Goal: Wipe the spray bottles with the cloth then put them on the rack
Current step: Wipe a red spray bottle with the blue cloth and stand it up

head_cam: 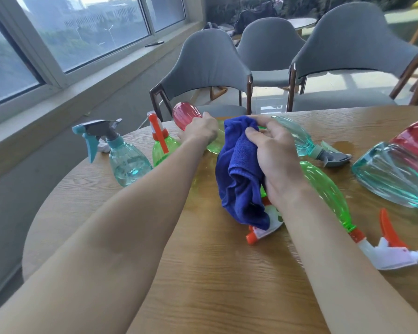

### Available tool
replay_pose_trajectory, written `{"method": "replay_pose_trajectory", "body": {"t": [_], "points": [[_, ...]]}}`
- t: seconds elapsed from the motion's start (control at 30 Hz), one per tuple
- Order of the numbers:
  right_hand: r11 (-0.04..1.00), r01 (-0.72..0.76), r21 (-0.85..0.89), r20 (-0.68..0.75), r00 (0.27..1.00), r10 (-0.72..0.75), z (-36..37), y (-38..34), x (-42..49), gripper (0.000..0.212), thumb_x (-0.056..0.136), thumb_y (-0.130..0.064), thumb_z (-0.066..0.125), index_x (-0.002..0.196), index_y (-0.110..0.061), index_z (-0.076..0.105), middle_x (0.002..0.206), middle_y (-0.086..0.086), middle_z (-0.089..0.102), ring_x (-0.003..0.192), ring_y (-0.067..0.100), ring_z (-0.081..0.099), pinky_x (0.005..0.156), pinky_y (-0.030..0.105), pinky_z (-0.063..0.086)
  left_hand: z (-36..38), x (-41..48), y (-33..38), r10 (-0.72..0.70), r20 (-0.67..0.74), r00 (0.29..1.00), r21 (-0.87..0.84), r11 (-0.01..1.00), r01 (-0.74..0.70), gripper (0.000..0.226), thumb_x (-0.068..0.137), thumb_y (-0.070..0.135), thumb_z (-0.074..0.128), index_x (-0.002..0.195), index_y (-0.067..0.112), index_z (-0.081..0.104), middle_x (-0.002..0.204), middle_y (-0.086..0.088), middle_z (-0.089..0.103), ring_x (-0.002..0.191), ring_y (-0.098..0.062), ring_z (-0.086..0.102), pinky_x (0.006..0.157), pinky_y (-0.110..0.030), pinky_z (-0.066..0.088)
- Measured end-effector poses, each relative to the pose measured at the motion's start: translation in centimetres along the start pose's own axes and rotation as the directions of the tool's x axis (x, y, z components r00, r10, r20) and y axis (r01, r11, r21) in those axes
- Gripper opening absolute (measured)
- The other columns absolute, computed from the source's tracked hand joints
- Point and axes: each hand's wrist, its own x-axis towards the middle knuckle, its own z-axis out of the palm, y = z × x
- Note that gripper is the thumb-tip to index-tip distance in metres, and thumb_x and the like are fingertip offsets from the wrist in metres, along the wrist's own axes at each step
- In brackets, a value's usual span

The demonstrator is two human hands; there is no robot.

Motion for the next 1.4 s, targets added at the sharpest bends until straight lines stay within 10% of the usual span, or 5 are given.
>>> {"method": "replay_pose_trajectory", "body": {"t": [0.33, 0.7, 0.83, 1.13, 1.4], "points": [[0.975, 0.087, -0.206, 0.065, 0.995, -0.076, -0.2, 0.0, -1.1, 0.023, 0.107, -0.007, 0.055, 0.116, -0.020, 0.072, 0.111, 0.016, 0.072, 0.091, 0.026, 0.073, 0.083, 0.042, 0.062, 0.7, 1.0, -1.4, 0.129, 0.102, 0.986, 0.174, 0.974, -0.145, 0.114, 0.080, 0.093, -0.004, 0.162, 0.027, 0.041, 0.160, -0.016, 0.049, 0.147, -0.047, 0.042, 0.119, -0.072, 0.020], [0.934, 0.136, -0.331, 0.123, 0.987, -0.100, -1.2, -0.4, -2.2, 0.022, 0.108, -0.012, 0.055, 0.114, -0.029, 0.068, 0.107, 0.002, 0.069, 0.092, 0.026, 0.072, 0.084, 0.048, 0.062, -2.3, -5.4, 0.7, 0.236, -0.097, 0.967, 0.007, 0.972, -0.237, 0.071, 0.093, 0.052, 0.067, 0.142, 0.010, 0.037, 0.141, -0.023, 0.054, 0.132, -0.045, 0.049, 0.108, -0.058, 0.045], [0.924, 0.141, -0.356, 0.136, 0.986, -0.098, -1.4, -0.5, -2.5, 0.022, 0.109, -0.015, 0.054, 0.115, -0.031, 0.068, 0.108, 0.000, 0.068, 0.093, 0.028, 0.072, 0.084, 0.050, 0.063, -3.6, -6.5, 1.5, 0.296, -0.243, 0.924, -0.111, 0.938, -0.330, 0.025, 0.099, 0.010, 0.051, 0.120, 0.010, 0.038, 0.132, -0.019, 0.062, 0.119, -0.043, 0.058, 0.094, -0.053, 0.049], [0.946, 0.103, -0.308, 0.137, 0.989, -0.063, -1.5, -0.9, -3.3, 0.023, 0.109, -0.011, 0.053, 0.112, -0.028, 0.070, 0.108, 0.005, 0.070, 0.094, 0.030, 0.074, 0.084, 0.053, 0.063, -6.8, -10.3, 0.9, 0.341, -0.348, 0.873, -0.233, 0.871, -0.433, 0.007, 0.113, 0.013, 0.044, 0.115, 0.012, 0.038, 0.112, -0.013, 0.061, 0.080, -0.015, 0.053, 0.061, -0.026, 0.034], [0.955, 0.078, -0.287, 0.151, 0.988, -0.036, -1.2, -1.2, -4.9, 0.023, 0.111, -0.012, 0.051, 0.115, -0.028, 0.068, 0.110, 0.001, 0.070, 0.084, 0.018, 0.075, 0.067, 0.033, 0.064, -10.3, -12.7, 1.3, 0.383, -0.470, 0.795, -0.294, 0.781, -0.551, 0.005, 0.112, 0.016, 0.047, 0.112, 0.016, 0.042, 0.105, -0.005, 0.064, 0.097, -0.021, 0.060, 0.083, -0.036, 0.045]]}}
